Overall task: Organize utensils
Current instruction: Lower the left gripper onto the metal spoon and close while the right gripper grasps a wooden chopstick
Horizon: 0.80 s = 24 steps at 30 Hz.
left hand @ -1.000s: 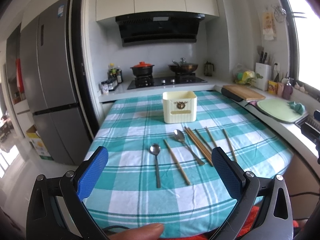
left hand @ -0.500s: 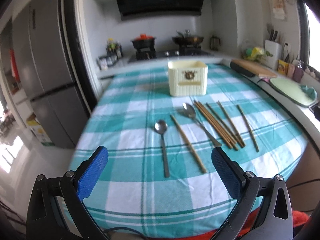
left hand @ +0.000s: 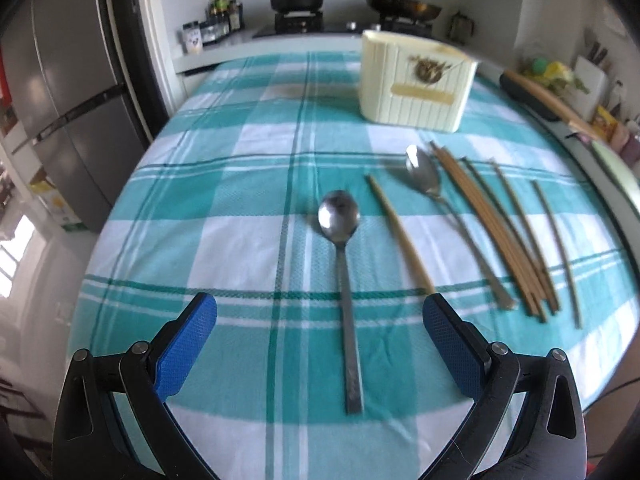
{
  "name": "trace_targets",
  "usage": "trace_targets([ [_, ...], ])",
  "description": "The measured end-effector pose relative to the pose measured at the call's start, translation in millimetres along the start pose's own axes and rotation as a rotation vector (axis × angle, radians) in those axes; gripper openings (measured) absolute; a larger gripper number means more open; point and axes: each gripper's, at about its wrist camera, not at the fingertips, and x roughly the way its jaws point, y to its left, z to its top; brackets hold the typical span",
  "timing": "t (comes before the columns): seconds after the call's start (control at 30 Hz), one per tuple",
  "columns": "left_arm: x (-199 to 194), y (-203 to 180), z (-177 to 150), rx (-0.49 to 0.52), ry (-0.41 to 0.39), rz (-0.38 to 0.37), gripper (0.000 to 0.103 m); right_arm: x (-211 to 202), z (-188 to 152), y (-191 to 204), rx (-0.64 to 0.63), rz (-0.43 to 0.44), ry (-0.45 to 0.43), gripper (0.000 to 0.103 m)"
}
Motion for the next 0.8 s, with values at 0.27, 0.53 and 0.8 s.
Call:
trace_targets([
  [0.27,53.0,5.0,4.4,0.003,0.078,0.080,0.103,88.4,-6.7,-6.5,0.046,0.001,0.116,0.103],
  [0.53,74.8,5.0,11.2,-0.012,0.102,0.069,0.103,153.8,-9.5,0.9,0.051,0.002,0.237,0.086],
  [0.8,80.3,10.1,12.1,-0.031,0.057,0.011,0.103,173.8,-21.1,0.5,0.046,0.050,0.293,0.077],
])
